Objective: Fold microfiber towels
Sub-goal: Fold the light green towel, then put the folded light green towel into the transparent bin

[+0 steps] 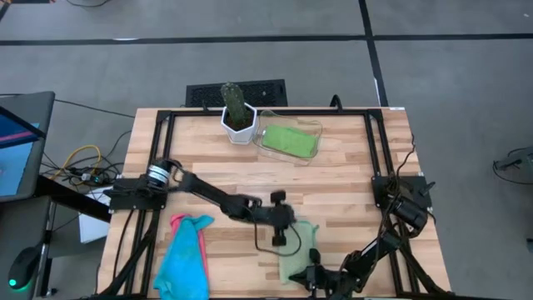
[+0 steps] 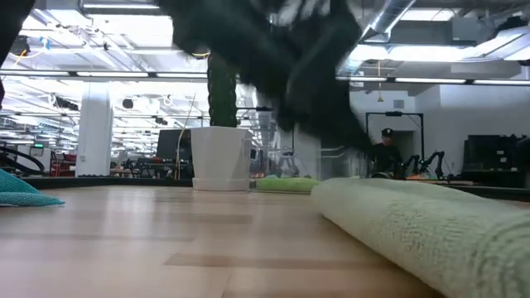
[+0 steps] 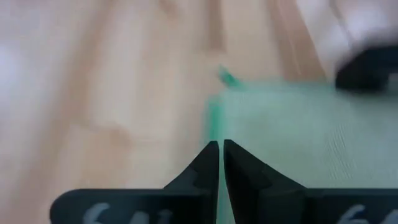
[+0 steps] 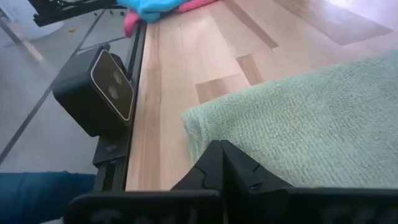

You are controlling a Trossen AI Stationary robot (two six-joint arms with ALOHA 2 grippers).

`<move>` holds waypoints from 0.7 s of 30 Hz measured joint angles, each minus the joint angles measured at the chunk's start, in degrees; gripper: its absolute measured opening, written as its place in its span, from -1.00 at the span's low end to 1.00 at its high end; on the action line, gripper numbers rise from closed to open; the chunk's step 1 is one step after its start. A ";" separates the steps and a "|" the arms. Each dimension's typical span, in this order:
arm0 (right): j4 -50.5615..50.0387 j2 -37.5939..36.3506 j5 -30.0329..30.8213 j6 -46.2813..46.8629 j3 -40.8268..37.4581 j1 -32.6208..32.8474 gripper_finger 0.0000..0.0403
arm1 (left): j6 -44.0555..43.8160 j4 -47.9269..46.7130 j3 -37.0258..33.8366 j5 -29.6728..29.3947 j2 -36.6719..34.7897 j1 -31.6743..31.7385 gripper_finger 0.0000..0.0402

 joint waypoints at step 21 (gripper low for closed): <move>-8.37 -7.72 -8.29 14.10 -0.11 3.57 -0.89 | 0.41 4.34 0.23 12.34 3.52 1.84 -1.00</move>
